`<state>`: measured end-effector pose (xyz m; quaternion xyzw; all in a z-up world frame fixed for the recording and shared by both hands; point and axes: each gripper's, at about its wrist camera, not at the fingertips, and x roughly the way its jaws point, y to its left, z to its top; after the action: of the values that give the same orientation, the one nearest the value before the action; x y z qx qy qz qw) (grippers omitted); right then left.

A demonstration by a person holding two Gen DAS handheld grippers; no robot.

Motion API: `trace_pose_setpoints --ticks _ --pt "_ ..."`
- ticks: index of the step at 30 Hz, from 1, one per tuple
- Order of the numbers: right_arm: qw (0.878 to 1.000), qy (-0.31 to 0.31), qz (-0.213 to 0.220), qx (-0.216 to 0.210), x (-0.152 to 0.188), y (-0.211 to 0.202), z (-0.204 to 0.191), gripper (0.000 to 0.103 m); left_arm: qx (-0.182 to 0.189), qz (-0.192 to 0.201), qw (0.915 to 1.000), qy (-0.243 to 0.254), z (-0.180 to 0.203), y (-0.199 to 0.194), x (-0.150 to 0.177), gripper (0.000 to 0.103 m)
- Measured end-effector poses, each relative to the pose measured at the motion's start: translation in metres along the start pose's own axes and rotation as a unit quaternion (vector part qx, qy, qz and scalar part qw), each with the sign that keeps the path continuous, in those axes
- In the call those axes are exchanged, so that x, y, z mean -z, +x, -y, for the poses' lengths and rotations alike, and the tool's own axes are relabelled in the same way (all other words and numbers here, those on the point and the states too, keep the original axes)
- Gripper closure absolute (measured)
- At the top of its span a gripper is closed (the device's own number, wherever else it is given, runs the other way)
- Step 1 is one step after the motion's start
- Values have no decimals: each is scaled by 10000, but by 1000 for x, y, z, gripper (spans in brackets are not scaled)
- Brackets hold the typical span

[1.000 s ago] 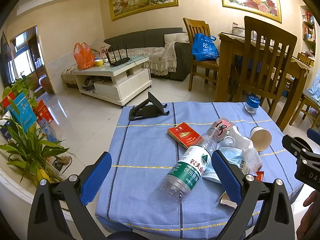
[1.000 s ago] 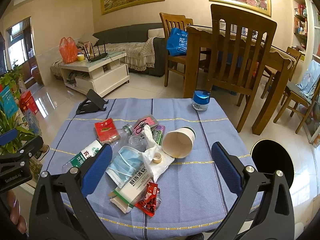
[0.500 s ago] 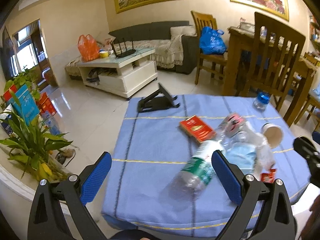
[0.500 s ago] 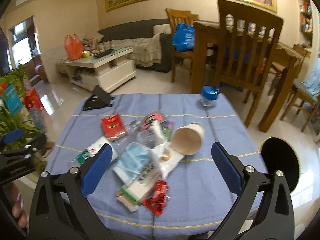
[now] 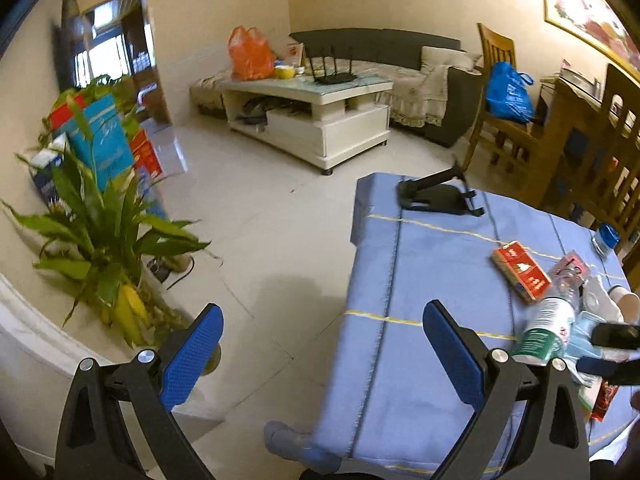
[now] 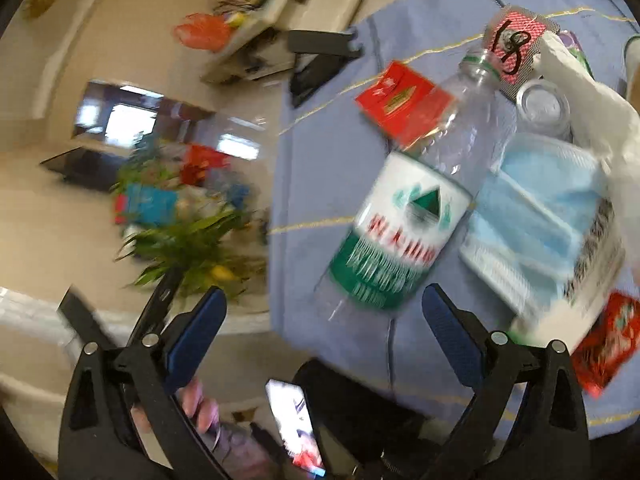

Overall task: Collect trash
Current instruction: 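Grasp the green-label water bottle with the right gripper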

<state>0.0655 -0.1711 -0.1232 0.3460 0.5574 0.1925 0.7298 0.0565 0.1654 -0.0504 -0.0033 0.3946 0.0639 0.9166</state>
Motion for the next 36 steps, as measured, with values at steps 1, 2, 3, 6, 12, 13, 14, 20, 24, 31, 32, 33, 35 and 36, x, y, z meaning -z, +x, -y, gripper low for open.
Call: trace_pose_setpoints --ticks 1,2,3,6,12,13,14,20,24,31,32,33,35,36 --pt "9997 107 43 216 -6 6 1 11 3 -7 10000 -7 -3 1 1 6" --pt "9990 207 57 395 -8 14 5 14 -4 -4 10000 6 -5 2 3 6" --pt "9978 343 40 559 -10 18 8 16 -13 6 10000 21 -7 3 4 6" --pt "9944 504 -2 927 -20 40 13 19 5 -18 10000 47 -7 7 7 6" --pt "9885 286 269 1461 -23 61 9 23 69 -41 9999 134 -3 10 11 6" --pt "9903 221 244 1348 -19 61 8 24 94 -50 9998 167 -1 10 11 6" --pt "9922 193 219 1209 -15 59 10 24 110 -56 9997 195 0 10 10 6" --pt "9999 109 8 115 7 21 19 30 471 -161 9978 433 23 14 -2 6" --pt "9972 -307 -128 -670 23 -16 19 33 938 -415 9914 817 66 31 -19 6" --pt "9968 -355 179 -700 24 -74 59 39 1309 -724 9772 1504 162 75 -46 6" --pt "9976 -406 224 -520 21 -75 61 39 1343 -795 9749 1587 174 83 -48 6" --pt "9982 -488 208 -288 20 -72 62 39 1335 -853 9737 1637 184 92 -51 6" --pt "9960 -842 123 255 17 -62 57 39 1417 -999 9692 1752 203 109 -54 6" --pt "9937 -1028 80 439 18 -57 52 39 1386 -1052 9676 1827 210 117 -55 6"
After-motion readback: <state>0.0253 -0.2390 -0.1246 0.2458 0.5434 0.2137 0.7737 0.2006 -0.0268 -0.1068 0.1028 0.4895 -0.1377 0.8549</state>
